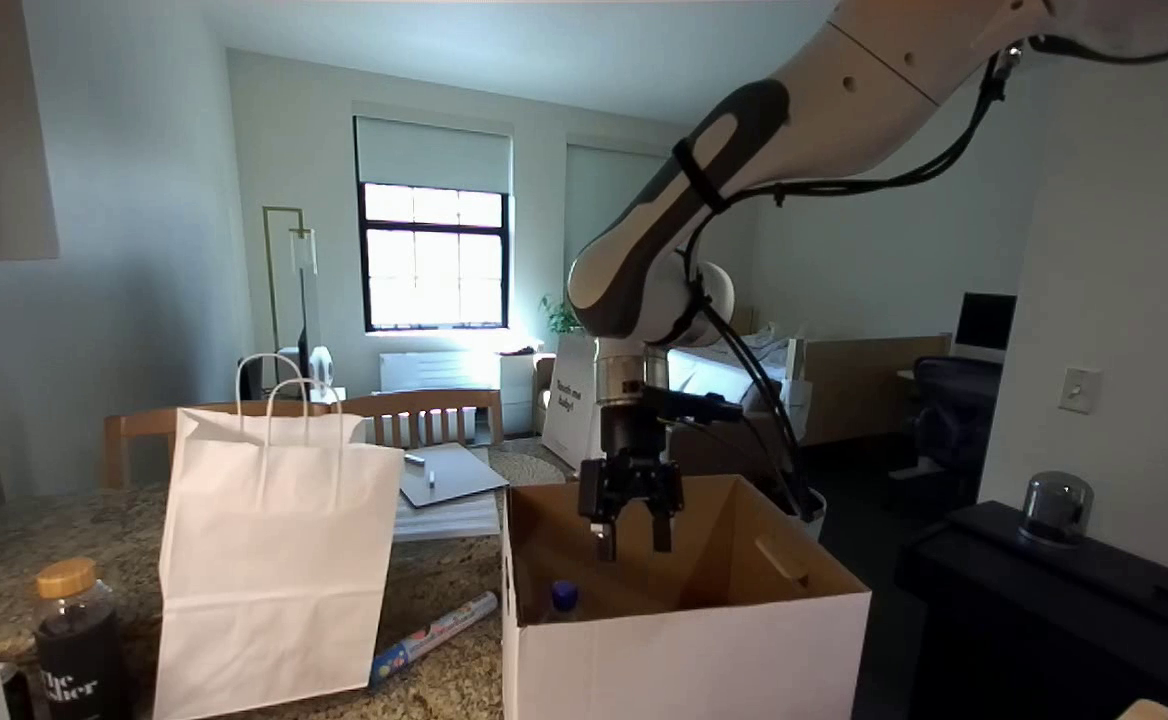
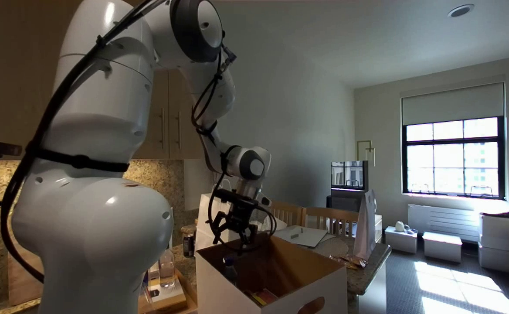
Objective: Pick up the bottles from the countertop and put it in the box.
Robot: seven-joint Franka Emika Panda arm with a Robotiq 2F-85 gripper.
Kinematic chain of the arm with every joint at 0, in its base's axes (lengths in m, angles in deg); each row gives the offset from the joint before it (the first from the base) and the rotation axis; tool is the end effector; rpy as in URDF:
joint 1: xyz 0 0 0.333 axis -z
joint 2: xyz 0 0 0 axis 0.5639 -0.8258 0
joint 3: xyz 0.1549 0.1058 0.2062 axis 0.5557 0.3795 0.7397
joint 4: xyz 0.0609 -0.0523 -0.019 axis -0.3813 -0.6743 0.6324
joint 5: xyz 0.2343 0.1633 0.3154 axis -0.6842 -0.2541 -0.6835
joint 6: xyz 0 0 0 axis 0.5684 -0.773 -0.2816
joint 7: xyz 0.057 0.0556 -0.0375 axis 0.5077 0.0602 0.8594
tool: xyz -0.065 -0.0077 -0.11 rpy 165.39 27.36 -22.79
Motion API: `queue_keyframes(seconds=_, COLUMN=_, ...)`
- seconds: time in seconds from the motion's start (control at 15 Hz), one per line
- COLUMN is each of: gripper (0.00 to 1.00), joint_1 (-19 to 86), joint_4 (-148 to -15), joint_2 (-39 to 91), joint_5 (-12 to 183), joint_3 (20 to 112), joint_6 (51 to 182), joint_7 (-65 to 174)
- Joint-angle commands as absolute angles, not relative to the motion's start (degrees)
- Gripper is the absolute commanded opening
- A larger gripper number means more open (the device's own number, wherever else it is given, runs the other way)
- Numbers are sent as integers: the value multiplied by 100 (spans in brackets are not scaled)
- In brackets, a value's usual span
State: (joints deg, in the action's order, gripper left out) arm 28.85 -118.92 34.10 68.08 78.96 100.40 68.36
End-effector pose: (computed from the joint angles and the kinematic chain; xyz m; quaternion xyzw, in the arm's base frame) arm 0.4841 0.1452 0.1956 -0.9722 -0.1217 0.1717 0.1031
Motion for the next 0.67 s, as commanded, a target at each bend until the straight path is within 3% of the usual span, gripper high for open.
queue_keyframes(seconds=0.0, gripper=100, joint_1=2950, joint_4=-11904, joint_2=3946, joint_5=6805, joint_3=7774, joint_6=9280, joint_7=6957)
queue_keyframes(seconds=0.6, gripper=100, joint_1=2249, joint_4=-11871, joint_2=4966, joint_5=8077, joint_3=8269, joint_6=9333, joint_7=6098)
